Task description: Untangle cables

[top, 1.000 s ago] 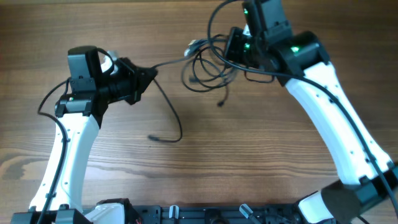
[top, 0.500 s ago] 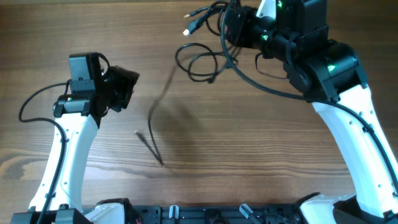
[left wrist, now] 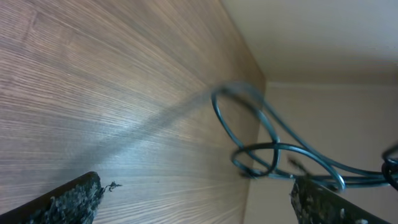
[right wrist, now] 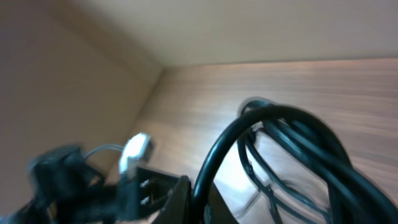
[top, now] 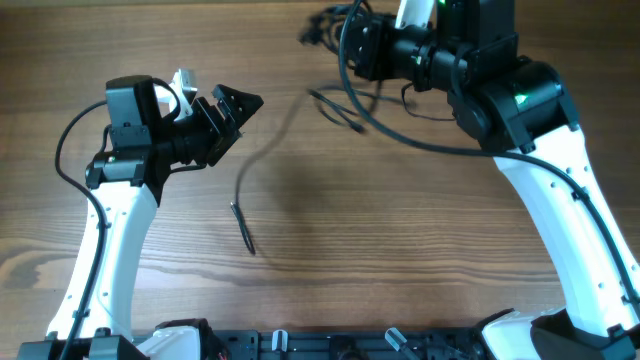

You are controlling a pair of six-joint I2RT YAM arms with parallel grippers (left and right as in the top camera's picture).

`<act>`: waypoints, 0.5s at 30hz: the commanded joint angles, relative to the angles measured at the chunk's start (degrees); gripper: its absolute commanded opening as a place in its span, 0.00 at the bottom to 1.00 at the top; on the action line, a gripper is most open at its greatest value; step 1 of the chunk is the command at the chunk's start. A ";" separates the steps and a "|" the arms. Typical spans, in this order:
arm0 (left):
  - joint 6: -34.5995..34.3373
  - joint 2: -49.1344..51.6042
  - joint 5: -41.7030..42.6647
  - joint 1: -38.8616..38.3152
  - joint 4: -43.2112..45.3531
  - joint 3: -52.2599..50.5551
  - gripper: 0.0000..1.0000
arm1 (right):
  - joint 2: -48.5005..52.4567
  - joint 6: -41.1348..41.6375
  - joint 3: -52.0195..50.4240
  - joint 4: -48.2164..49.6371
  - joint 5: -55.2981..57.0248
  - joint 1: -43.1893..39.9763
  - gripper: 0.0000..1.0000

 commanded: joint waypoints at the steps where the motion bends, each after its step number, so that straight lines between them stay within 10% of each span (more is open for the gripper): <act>1: -1.03 -0.33 7.82 0.20 3.91 0.15 1.00 | 1.14 6.43 0.90 -10.34 13.64 0.22 0.04; 5: -6.84 -0.33 13.49 0.20 12.48 0.15 1.00 | 5.09 -5.11 0.87 -5.99 -21.35 0.22 0.04; 8: -8.33 -0.33 14.38 0.20 11.63 0.15 1.00 | 6.38 3.39 0.87 -8.87 -5.01 0.22 0.04; 13: -8.57 -0.33 14.16 0.20 11.74 0.15 0.97 | 9.25 3.72 0.87 -8.52 -13.64 0.96 0.04; 15: -8.57 -0.33 14.36 -0.68 11.74 0.15 0.78 | 9.31 4.35 0.87 -7.91 -13.77 0.98 0.05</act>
